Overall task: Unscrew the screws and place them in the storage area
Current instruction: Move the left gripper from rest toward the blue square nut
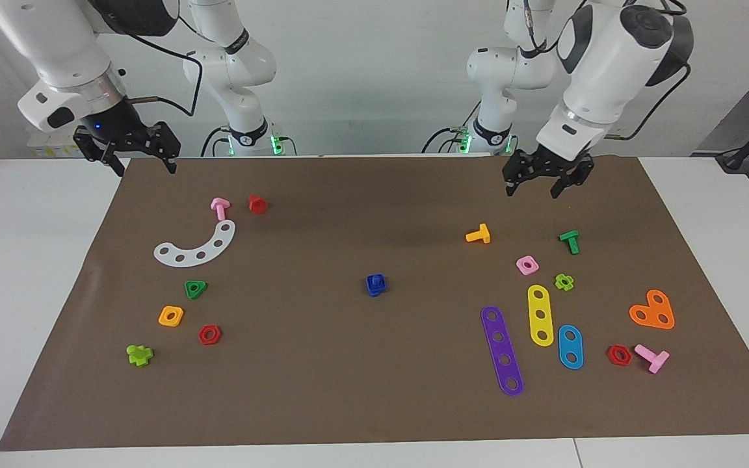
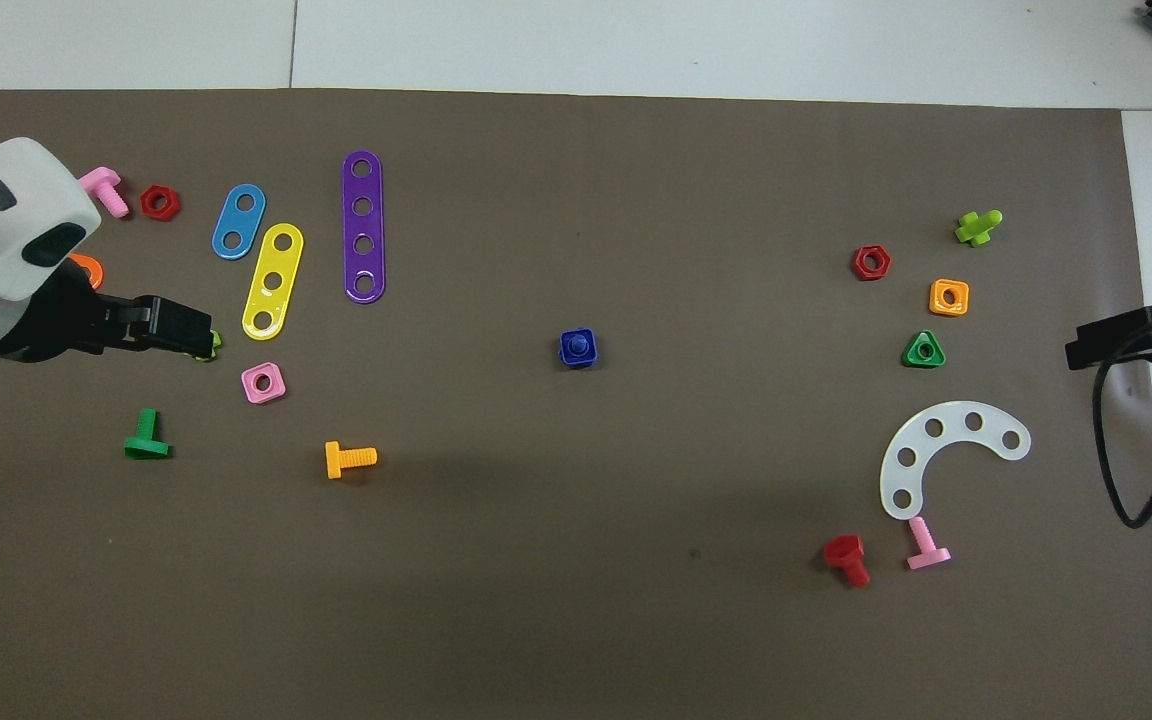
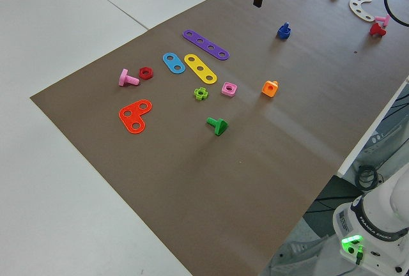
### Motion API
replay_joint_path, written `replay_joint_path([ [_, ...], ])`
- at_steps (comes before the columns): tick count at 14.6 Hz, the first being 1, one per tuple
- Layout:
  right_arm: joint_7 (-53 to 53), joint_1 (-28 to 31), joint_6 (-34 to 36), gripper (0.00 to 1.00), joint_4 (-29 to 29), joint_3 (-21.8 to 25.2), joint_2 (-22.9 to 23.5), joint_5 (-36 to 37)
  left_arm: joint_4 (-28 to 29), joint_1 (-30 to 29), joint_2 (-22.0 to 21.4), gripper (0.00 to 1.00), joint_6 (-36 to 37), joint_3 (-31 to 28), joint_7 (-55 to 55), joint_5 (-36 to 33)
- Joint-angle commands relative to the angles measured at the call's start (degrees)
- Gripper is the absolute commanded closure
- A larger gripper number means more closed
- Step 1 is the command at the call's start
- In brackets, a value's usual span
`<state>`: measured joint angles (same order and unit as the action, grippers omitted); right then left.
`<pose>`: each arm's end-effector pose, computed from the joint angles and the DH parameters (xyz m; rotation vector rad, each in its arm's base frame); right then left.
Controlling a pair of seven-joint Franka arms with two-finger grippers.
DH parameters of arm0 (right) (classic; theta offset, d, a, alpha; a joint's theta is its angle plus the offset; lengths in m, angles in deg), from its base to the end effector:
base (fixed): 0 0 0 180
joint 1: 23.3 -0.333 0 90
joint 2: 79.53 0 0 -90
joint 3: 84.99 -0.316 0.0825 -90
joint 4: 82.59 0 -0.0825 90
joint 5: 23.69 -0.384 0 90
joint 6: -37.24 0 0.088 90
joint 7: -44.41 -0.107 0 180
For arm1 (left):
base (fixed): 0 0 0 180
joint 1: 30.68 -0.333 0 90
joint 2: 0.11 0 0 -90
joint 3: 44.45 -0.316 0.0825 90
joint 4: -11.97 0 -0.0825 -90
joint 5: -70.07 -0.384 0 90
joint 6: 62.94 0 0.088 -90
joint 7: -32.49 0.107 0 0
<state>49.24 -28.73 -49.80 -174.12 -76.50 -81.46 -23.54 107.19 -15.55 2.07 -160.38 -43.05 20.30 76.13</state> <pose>0.5376 -0.0304 0.6258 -3.1350 -0.0486 0.0702 0.5475 -0.1727 0.5716 3.0372 -0.0943 -0.0389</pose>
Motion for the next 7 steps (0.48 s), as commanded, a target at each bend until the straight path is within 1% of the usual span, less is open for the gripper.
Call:
replay_joint_path([
  [1,1.15,0.5,0.11,0.0,-0.32,-0.31,-0.36,-0.86,-7.22,5.41,8.25,0.0,-1.07,-0.96,-5.28,1.5],
  [2,1.15,0.5,0.02,0.0,-0.32,-0.31,-0.36,-0.86,-8.81,6.82,10.37,0.0,-2.65,-0.88,-8.0,1.41],
  [4,1.06,0.5,0.02,0.0,-0.32,-0.31,-0.36,-0.86,-8.91,8.15,11.61,0.0,-8.0,-0.79,-9.26,1.76],
  [6,1.06,0.5,0.02,0.0,-0.32,-0.31,-0.36,-0.86,-8.82,9.29,12.93,0.0,-11.26,-0.79,-9.26,1.85],
  [7,1.06,0.5,0.02,0.0,-0.32,-0.31,-0.36,-0.86,-8.82,10.43,14.33,0.0,-12.84,-0.79,-9.34,1.85],
])
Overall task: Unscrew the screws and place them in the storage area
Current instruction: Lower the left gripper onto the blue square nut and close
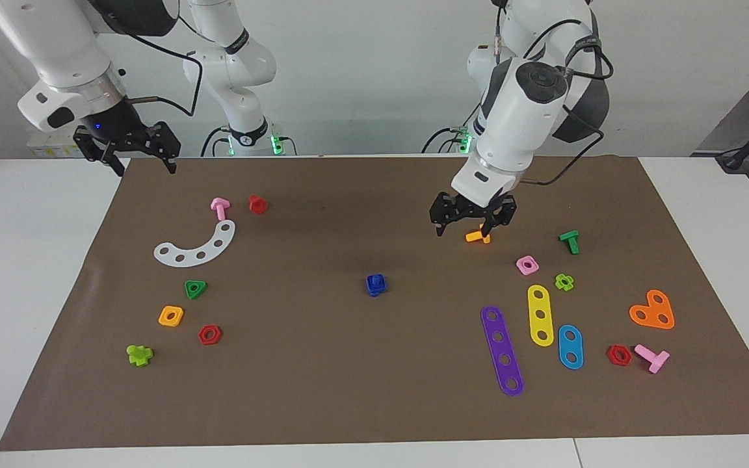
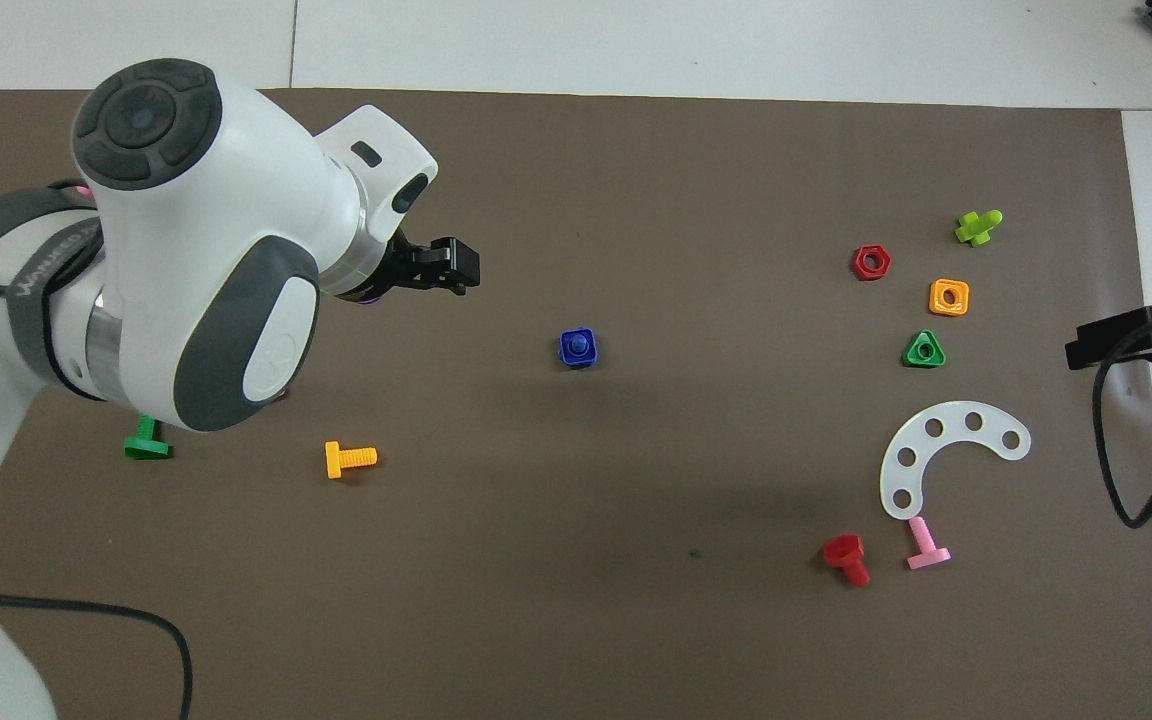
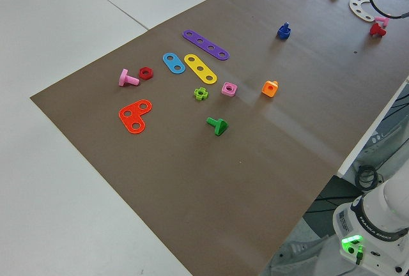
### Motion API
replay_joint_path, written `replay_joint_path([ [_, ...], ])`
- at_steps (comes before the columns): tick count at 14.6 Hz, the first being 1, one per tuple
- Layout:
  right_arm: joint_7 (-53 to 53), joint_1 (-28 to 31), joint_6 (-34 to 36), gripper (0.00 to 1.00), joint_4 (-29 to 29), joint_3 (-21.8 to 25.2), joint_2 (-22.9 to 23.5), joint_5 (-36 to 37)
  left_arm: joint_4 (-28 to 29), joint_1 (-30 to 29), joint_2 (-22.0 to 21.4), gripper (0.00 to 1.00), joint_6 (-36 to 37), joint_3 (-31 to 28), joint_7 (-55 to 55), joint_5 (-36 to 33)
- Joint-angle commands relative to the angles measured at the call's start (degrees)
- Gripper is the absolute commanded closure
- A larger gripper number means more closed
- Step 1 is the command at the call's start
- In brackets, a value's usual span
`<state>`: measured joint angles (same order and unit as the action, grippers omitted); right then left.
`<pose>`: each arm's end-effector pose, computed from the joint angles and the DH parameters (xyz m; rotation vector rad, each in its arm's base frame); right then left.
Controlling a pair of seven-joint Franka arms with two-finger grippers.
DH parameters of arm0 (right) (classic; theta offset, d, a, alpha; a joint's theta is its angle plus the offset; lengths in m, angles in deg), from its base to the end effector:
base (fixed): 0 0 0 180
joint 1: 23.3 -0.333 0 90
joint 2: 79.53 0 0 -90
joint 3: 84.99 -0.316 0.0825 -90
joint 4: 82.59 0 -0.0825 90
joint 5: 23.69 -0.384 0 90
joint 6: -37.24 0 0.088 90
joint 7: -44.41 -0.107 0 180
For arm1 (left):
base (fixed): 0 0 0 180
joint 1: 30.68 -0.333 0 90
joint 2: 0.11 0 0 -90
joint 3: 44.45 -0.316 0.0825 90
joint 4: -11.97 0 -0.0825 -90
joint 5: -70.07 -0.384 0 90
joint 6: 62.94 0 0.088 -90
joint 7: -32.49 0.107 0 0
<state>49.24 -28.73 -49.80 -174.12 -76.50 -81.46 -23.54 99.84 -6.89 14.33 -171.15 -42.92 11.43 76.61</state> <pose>0.5376 -0.0304 0.6258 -3.1350 -0.0486 0.0702 0.5848 -0.2840 0.5204 2.9922 -0.0644 0.0729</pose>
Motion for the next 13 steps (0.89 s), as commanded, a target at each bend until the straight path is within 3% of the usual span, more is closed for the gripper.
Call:
replay_joint_path([
  [1,1.15,0.5,0.02,0.0,-0.32,-0.31,-0.36,-0.86,-1.48,3.17,3.39,0.0,-3.66,-1.0,-0.65,1.37],
  [6,1.15,0.5,0.02,0.0,-0.32,-0.31,-0.36,-0.86,-1.83,9.42,11.47,0.01,-7.88,-1.26,-3.02,0.58],
  [13,1.15,0.5,0.02,0.0,-0.32,-0.31,-0.36,-0.86,-0.25,11.63,15.27,0.02,-16.41,-1.18,-2.85,-1.62],
])
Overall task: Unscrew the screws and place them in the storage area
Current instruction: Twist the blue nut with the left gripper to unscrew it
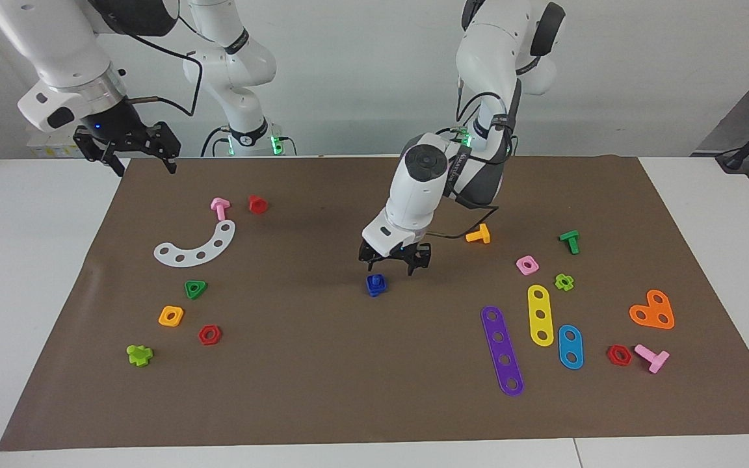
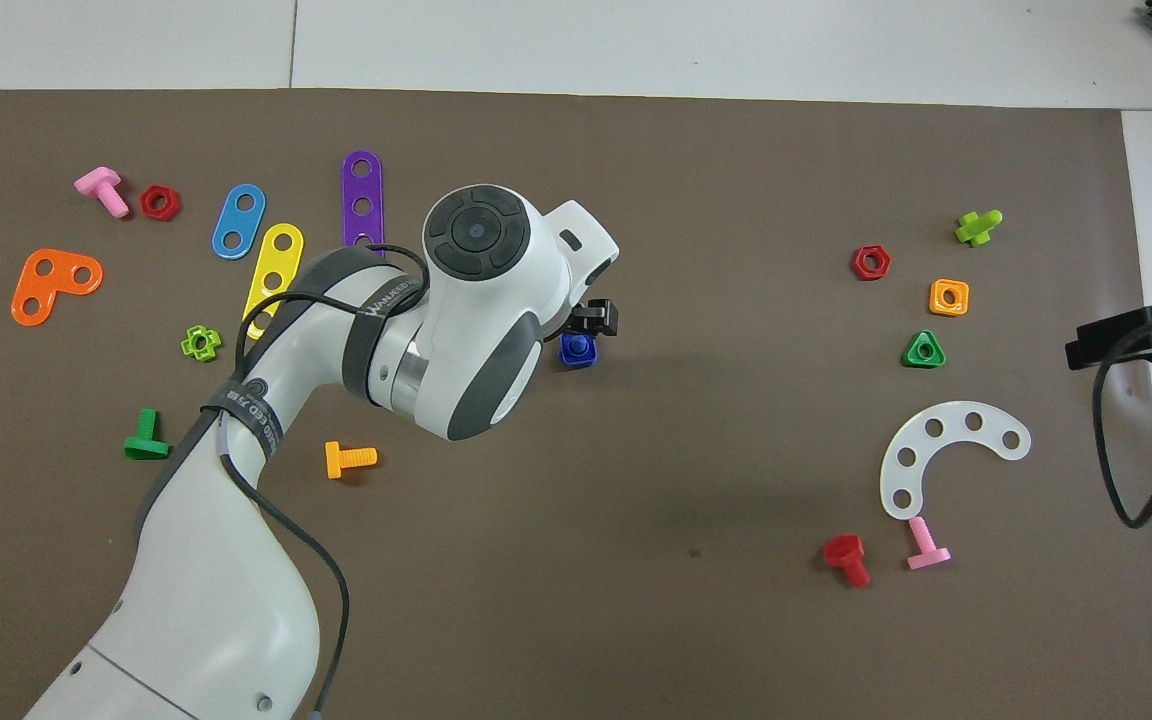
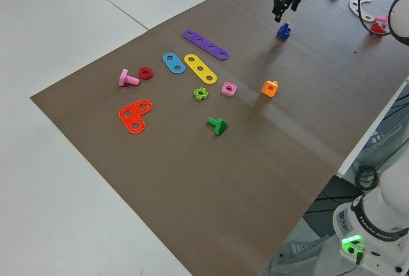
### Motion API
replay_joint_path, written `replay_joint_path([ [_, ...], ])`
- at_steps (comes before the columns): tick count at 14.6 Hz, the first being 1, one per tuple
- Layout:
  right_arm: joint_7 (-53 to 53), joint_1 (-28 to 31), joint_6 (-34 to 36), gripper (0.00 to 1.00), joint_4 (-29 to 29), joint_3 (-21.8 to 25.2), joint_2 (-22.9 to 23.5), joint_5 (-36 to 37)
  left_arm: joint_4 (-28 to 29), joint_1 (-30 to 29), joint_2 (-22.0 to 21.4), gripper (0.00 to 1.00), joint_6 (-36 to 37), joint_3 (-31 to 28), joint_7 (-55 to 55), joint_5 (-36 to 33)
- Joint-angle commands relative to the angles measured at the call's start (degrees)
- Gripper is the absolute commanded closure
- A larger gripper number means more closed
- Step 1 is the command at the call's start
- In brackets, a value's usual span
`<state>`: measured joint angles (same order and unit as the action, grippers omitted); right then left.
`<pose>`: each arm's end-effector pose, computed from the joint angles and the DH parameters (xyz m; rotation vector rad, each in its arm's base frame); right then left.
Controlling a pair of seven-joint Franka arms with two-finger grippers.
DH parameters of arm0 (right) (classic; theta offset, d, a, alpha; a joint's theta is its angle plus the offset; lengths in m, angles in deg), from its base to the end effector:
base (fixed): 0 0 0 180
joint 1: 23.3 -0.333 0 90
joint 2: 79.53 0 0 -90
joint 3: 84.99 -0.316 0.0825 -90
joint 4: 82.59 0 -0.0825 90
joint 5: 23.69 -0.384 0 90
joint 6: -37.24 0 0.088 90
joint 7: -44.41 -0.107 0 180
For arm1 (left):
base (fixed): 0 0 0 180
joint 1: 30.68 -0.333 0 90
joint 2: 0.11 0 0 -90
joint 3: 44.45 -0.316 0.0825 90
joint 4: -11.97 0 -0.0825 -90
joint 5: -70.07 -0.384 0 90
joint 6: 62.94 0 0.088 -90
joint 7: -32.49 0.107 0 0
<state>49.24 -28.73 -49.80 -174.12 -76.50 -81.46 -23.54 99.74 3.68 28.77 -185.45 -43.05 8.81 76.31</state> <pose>0.5376 -0.0304 0.6258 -3.1350 -0.0486 0.0702 0.5698 -0.4129 0.3743 2.9893 -0.2296 0.0540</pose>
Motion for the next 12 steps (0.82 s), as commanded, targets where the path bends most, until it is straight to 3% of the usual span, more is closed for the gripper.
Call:
replay_joint_path([
  [1,1.06,0.5,0.02,0.0,-0.32,-0.31,-0.36,-0.86,0.81,1.23,0.83,0.03,-2.98,-0.96,-0.23,-2.88],
  [4,1.15,0.5,0.02,0.0,-0.32,-0.31,-0.36,-0.86,4.77,2.29,0.74,0.05,-7.2,-1.04,-0.23,-3.69],
  [12,1.15,0.5,0.02,0.0,-0.32,-0.31,-0.36,-0.86,3.63,4.4,4.61,0.07,-8.17,-1.13,-0.31,-6.23],
])
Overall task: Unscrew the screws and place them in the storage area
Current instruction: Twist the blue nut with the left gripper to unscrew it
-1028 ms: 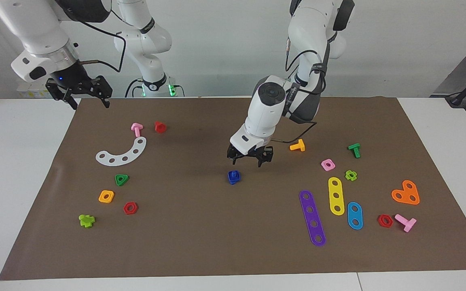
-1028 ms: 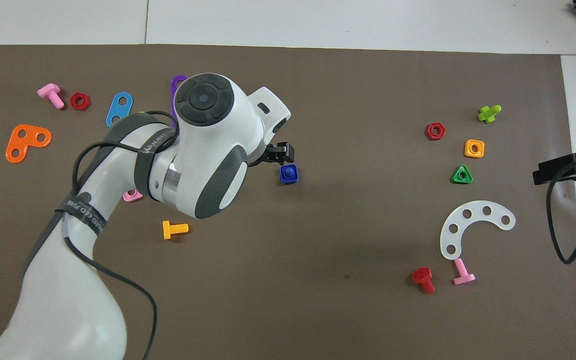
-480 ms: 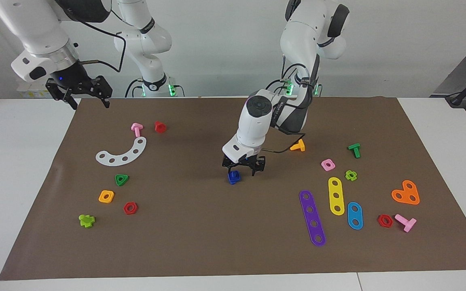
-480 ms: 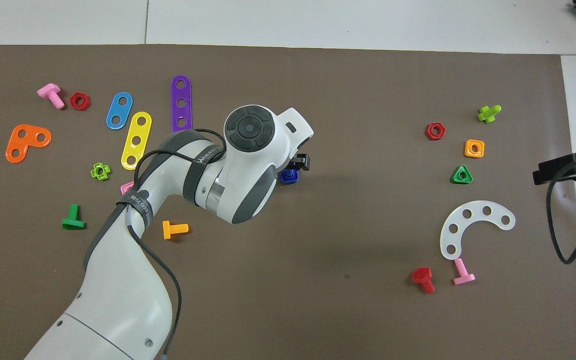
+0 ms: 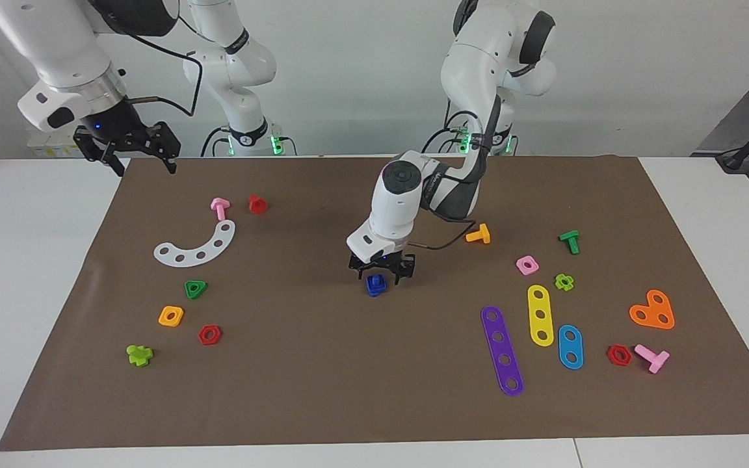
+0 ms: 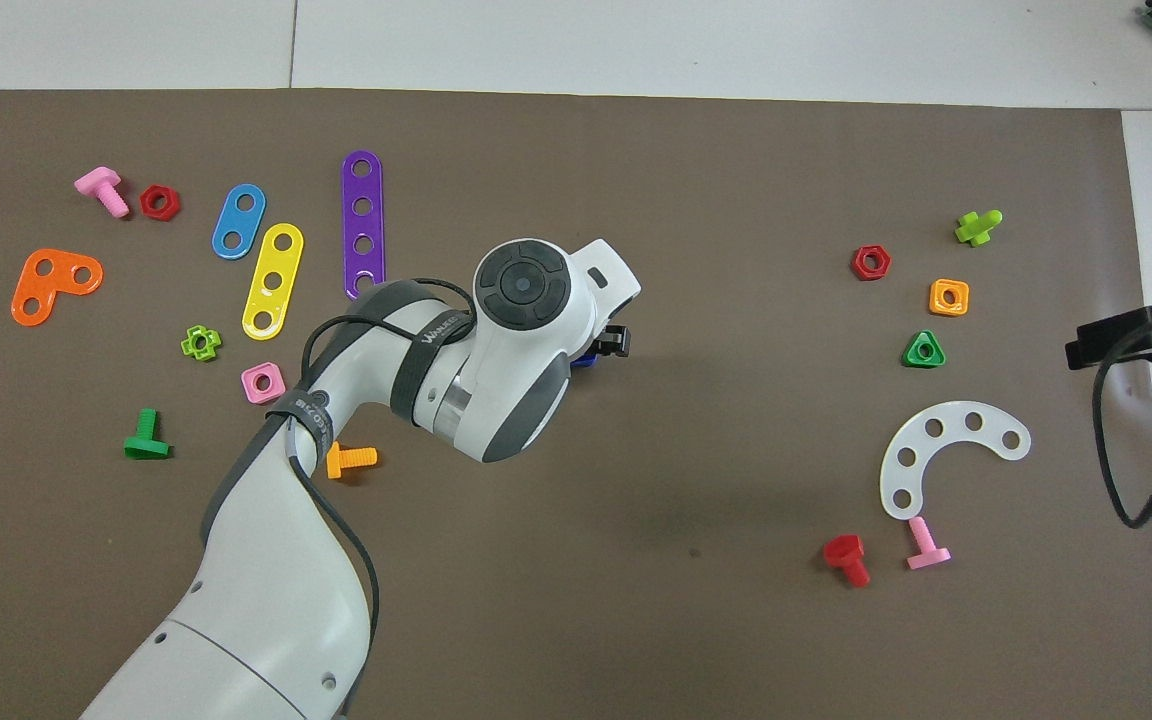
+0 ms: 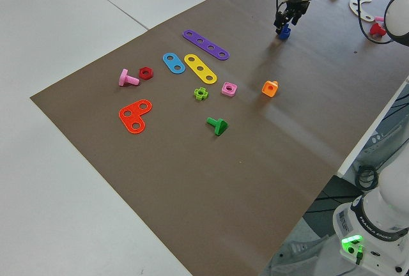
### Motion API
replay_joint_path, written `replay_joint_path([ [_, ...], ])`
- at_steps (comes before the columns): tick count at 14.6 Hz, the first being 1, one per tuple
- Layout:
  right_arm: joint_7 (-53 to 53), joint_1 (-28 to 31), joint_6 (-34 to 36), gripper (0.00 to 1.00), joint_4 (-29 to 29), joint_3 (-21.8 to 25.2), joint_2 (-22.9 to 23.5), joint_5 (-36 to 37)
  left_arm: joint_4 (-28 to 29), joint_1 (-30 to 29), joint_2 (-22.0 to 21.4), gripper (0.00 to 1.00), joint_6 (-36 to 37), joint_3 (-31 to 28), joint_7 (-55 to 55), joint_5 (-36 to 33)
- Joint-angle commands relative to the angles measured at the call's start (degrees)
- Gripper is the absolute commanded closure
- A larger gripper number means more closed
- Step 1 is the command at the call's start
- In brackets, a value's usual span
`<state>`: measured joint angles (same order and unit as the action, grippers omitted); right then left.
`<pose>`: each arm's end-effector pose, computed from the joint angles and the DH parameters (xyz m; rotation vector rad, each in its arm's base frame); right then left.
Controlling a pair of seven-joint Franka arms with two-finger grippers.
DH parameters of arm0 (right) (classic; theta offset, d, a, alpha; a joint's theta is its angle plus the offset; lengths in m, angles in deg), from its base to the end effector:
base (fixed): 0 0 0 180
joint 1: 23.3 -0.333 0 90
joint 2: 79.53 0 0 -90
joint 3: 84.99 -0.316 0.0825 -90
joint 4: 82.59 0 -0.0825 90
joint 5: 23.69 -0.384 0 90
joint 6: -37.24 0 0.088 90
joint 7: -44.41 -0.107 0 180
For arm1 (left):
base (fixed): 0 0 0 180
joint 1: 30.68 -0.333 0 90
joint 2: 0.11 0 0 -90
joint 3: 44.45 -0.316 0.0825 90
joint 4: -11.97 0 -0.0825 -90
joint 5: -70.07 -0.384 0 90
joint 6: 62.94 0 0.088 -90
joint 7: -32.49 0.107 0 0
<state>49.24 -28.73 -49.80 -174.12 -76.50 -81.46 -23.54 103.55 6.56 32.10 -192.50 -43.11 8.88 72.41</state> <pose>0.5376 -0.0304 0.6258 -3.1350 -0.0486 0.0702 0.5492 -0.4366 0.3139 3.0289 -0.3539 0.0962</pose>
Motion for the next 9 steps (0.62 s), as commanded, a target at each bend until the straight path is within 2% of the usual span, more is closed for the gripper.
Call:
replay_joint_path([
  [1,1.06,0.5,0.02,0.0,-0.32,-0.31,-0.36,-0.86,-0.35,1.6,1.28,0.08,-1.04,-1.08,-0.38,-2.34],
  [5,1.15,0.5,0.02,0.0,-0.32,-0.31,-0.36,-0.86,-0.79,1.6,1.36,0.14,-0.78,-1.08,-0.38,-2.25],
  [9,1.15,0.5,0.02,0.0,-0.32,-0.31,-0.36,-0.86,-2.46,1.51,2.07,0.15,-0.17,-1.08,-0.38,-2.34],
])
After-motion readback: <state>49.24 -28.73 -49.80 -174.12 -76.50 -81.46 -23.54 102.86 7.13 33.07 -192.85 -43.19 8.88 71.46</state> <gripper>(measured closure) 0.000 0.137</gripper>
